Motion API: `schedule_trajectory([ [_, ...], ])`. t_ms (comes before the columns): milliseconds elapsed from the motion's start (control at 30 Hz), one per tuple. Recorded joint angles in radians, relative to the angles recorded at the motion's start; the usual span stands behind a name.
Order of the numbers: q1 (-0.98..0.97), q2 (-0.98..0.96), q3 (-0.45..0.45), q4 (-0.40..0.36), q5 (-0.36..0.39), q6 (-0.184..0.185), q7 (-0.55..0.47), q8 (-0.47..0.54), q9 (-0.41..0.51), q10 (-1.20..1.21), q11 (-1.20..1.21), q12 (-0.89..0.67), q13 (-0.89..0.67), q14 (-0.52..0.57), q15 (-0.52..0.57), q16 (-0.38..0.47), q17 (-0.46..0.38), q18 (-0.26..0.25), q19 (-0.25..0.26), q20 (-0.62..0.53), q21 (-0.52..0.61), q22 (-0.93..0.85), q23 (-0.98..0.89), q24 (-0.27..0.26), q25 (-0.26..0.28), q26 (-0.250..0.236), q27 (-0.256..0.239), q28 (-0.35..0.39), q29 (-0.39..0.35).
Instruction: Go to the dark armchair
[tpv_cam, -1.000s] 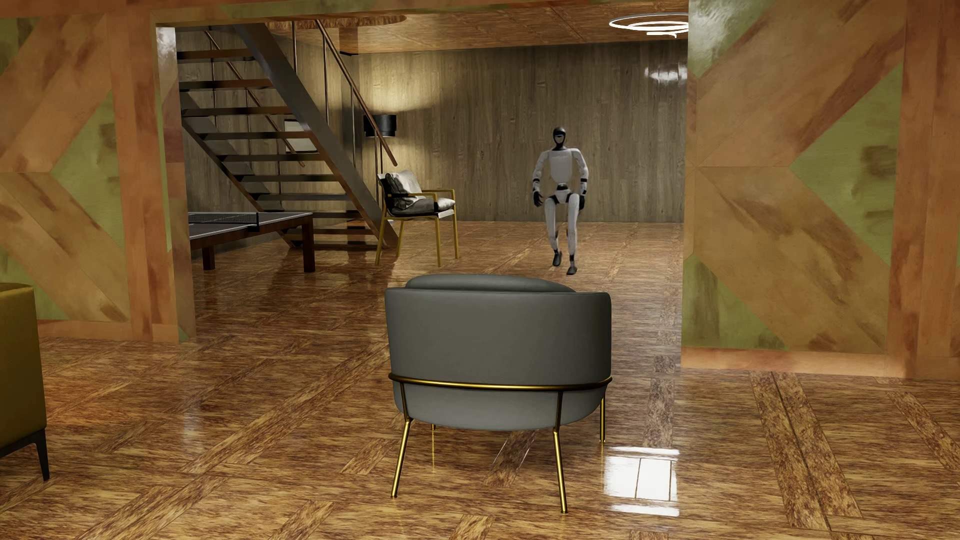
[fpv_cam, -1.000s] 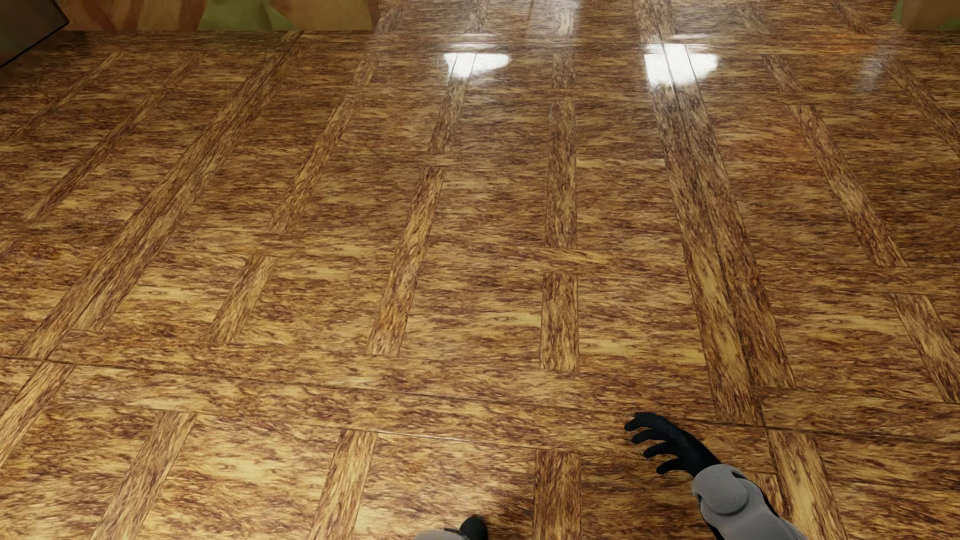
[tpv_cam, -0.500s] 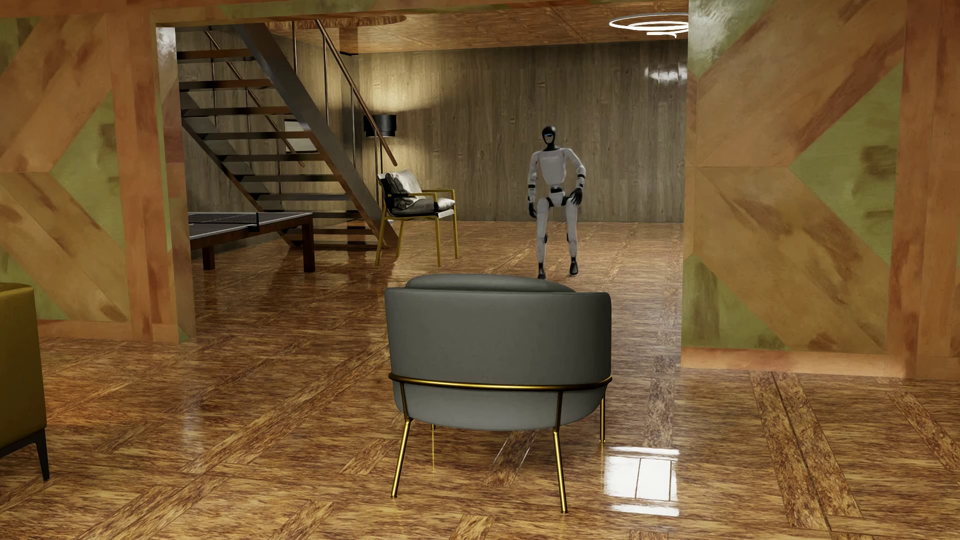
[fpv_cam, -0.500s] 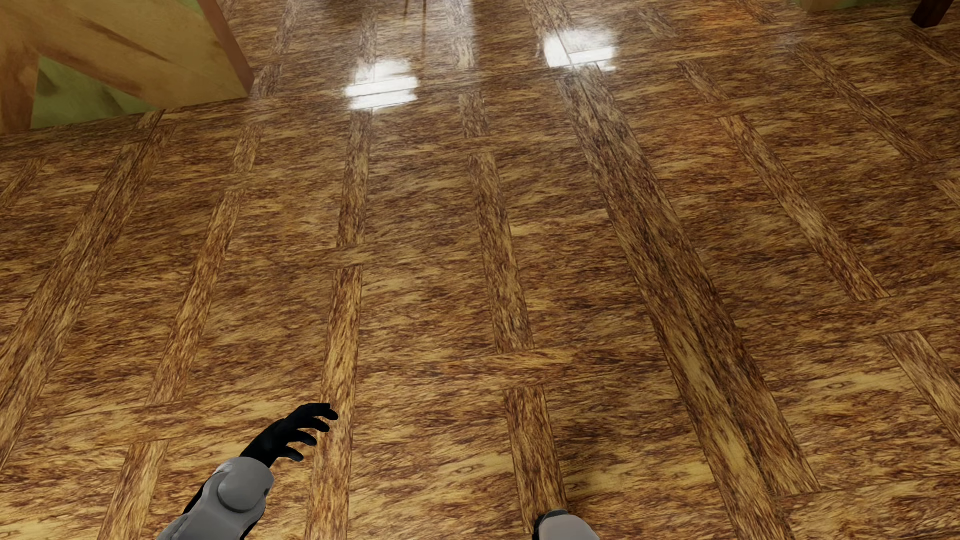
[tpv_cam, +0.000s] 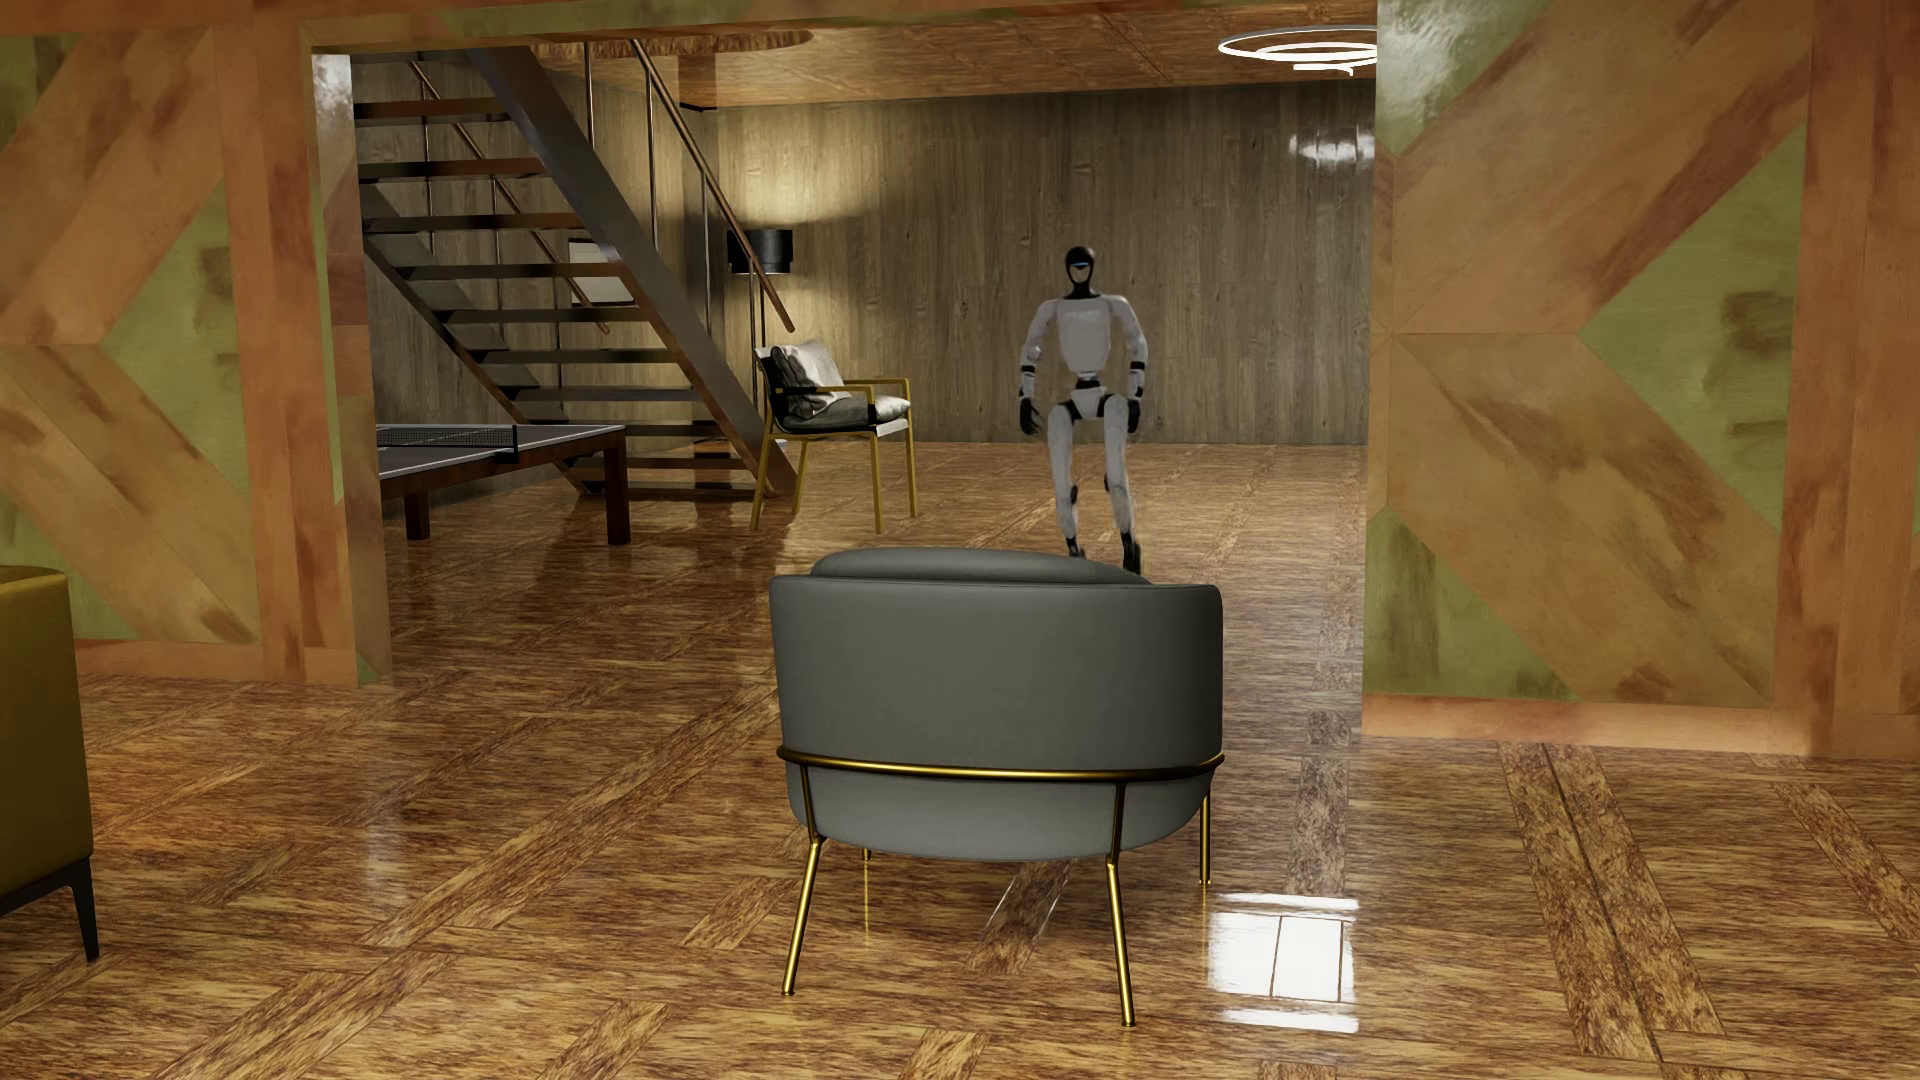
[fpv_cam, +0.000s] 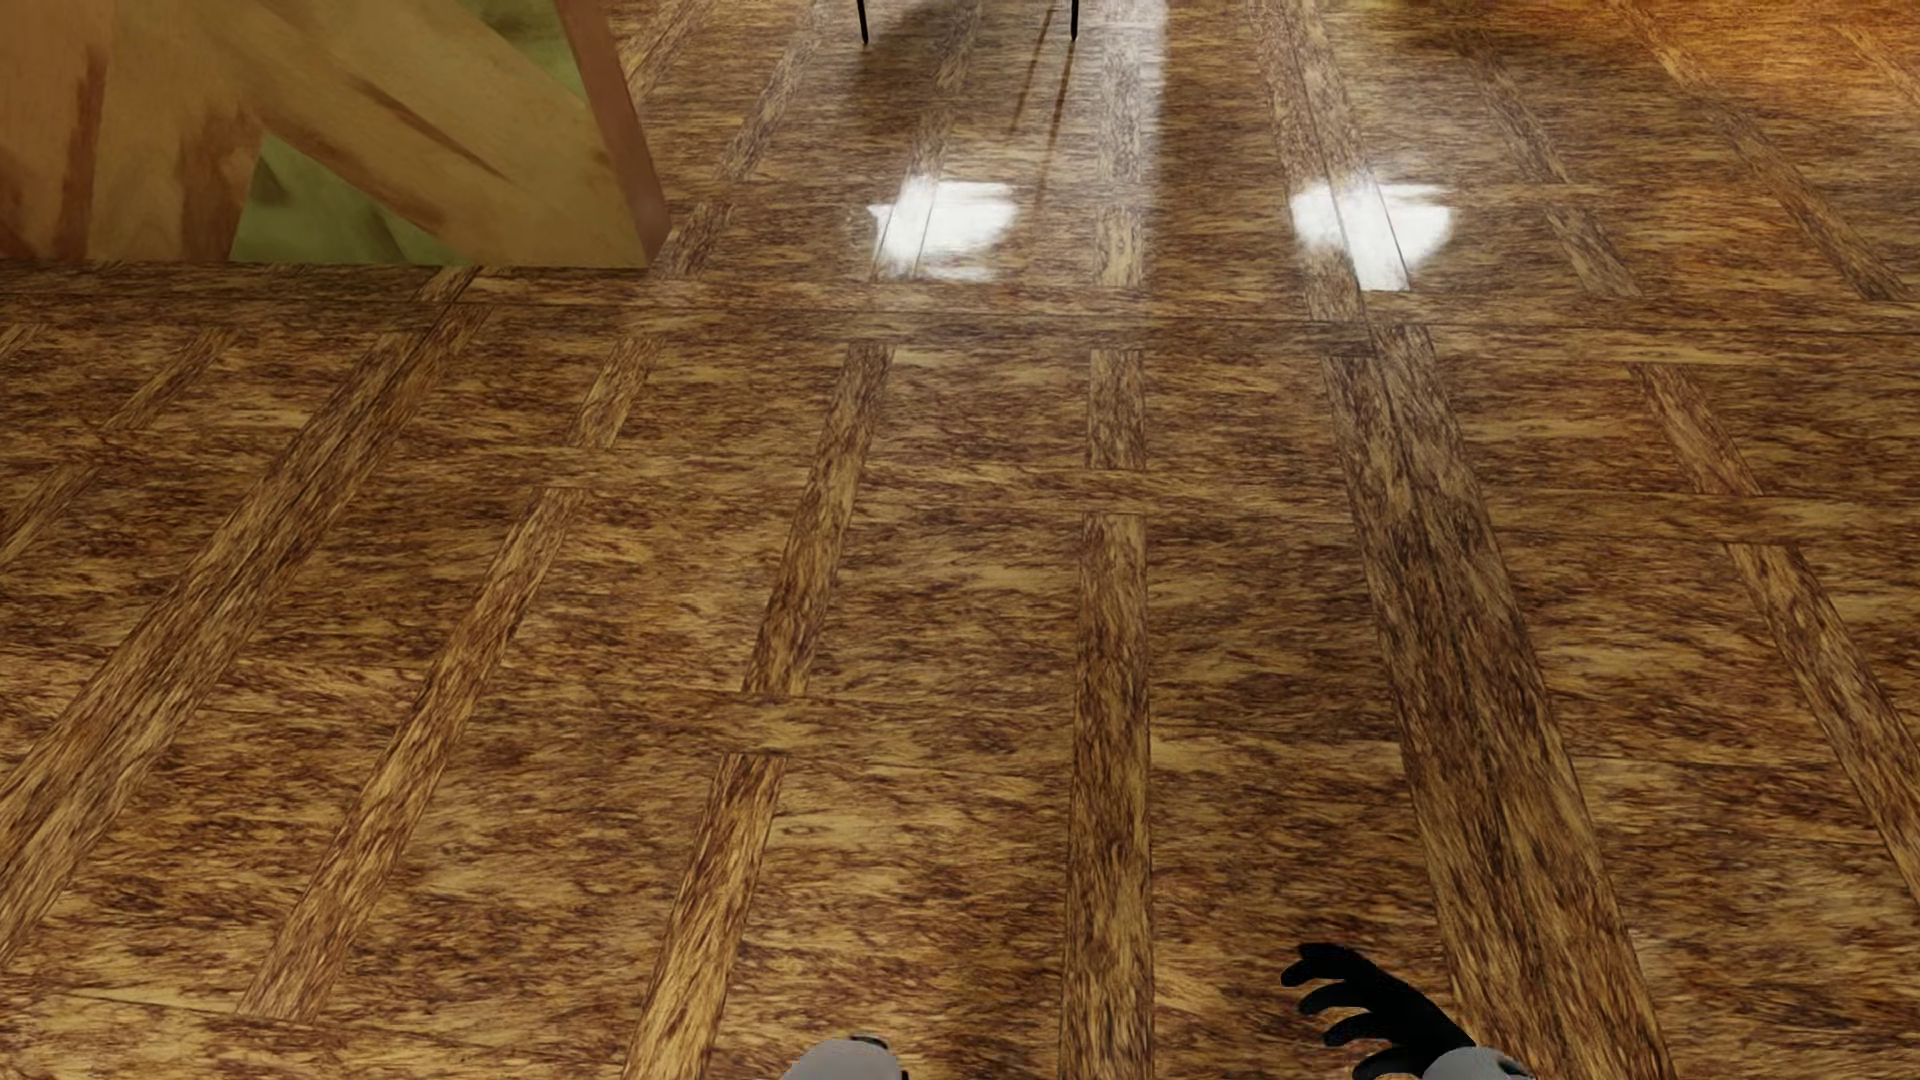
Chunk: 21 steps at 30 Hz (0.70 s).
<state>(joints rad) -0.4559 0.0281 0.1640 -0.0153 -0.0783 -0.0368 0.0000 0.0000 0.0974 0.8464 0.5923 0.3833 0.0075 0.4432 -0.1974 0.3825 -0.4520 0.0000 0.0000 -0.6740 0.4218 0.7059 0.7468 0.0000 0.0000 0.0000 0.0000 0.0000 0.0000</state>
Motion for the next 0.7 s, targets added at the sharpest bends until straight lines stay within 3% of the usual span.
schedule_trajectory([
  [33,0.000,0.047,0.013,0.001,0.001,0.004,0.000,0.000,-0.002,-0.181,-0.007,0.014,-0.027,-0.018,-0.025,-0.006,-0.007,0.000,0.000,-0.019,-0.024,0.010,-0.019,0.000,0.000,0.000,0.000,0.000,0.000],
  [67,0.013,0.093,0.018,0.005,0.005,0.010,0.000,0.000,-0.008,-0.347,-0.017,0.018,-0.051,-0.192,-0.049,-0.013,-0.009,0.000,0.000,-0.037,-0.042,0.029,-0.028,0.000,0.000,0.000,0.000,0.000,0.000],
  [100,0.036,0.151,0.016,0.006,0.011,0.017,0.000,0.000,-0.013,-0.355,-0.029,0.014,-0.068,-0.423,-0.065,-0.020,-0.008,0.000,0.000,-0.054,-0.056,0.050,-0.031,0.000,0.000,0.000,0.000,0.000,0.000],
  [133,0.057,0.198,0.020,0.009,0.008,0.023,0.000,0.000,-0.016,-0.622,-0.034,0.004,-0.077,-0.448,-0.070,-0.023,-0.003,0.000,0.000,-0.068,-0.068,0.067,-0.032,0.000,0.000,0.000,0.000,0.000,0.000],
  [167,0.061,0.225,0.031,0.012,-0.002,0.022,0.000,0.000,-0.017,-0.678,-0.026,-0.006,-0.078,-0.432,-0.065,-0.023,0.003,0.000,0.000,-0.076,-0.067,0.078,-0.030,0.000,0.000,0.000,0.000,0.000,0.000],
  [200,0.012,0.216,0.031,0.000,-0.019,0.015,0.000,0.000,-0.026,-0.418,0.010,-0.024,-0.074,-0.449,-0.041,-0.018,0.009,0.000,0.000,-0.073,-0.065,0.073,-0.031,0.000,0.000,0.000,0.000,0.000,0.000],
  [267,-0.047,0.163,0.016,-0.050,-0.068,-0.026,0.000,0.000,-0.024,-0.380,0.151,-0.077,-0.039,-0.126,0.108,-0.009,0.042,0.000,0.000,-0.052,-0.042,0.075,0.007,0.000,0.000,0.000,0.000,0.000,0.000],
  [300,-0.056,0.090,-0.006,-0.063,-0.093,-0.042,0.000,0.000,-0.020,-0.324,0.296,-0.146,-0.031,-0.078,0.207,-0.012,0.064,0.000,0.000,-0.038,-0.002,0.135,0.086,0.000,0.000,0.000,0.000,0.000,0.000],
  [333,-0.011,0.005,-0.014,-0.087,-0.122,-0.056,0.000,0.000,-0.013,-0.296,0.476,-0.198,-0.006,-0.117,0.261,-0.001,0.079,0.000,0.000,-0.027,0.060,0.147,0.155,0.000,0.000,0.000,0.000,0.000,0.000],
  [433,0.166,-0.228,-0.122,-0.120,-0.137,-0.046,0.000,0.000,-0.003,-0.310,0.881,-0.314,0.050,-0.275,0.031,0.032,0.105,0.000,0.000,0.109,0.169,0.097,0.263,0.000,0.000,0.000,0.000,0.000,0.000],
  [467,0.233,-0.295,-0.177,-0.120,-0.131,-0.036,0.000,0.000,-0.005,-0.327,0.938,-0.342,0.089,-0.338,0.014,0.048,0.101,0.000,0.000,0.155,0.161,0.072,0.264,0.000,0.000,0.000,0.000,0.000,0.000],
  [567,0.417,-0.460,-0.280,-0.119,-0.120,-0.020,0.000,0.000,-0.018,-0.375,0.799,-0.394,0.205,-0.507,0.061,0.114,0.085,0.000,0.000,0.261,0.125,-0.079,0.249,0.000,0.000,0.000,0.000,0.000,0.000],
  [700,0.582,-0.537,-0.290,-0.112,-0.115,-0.012,0.000,0.000,-0.034,-0.395,0.193,-0.451,0.257,-0.670,0.104,0.161,0.061,0.000,0.000,0.309,0.191,-0.224,0.282,0.000,0.000,0.000,0.000,0.000,0.000],
])
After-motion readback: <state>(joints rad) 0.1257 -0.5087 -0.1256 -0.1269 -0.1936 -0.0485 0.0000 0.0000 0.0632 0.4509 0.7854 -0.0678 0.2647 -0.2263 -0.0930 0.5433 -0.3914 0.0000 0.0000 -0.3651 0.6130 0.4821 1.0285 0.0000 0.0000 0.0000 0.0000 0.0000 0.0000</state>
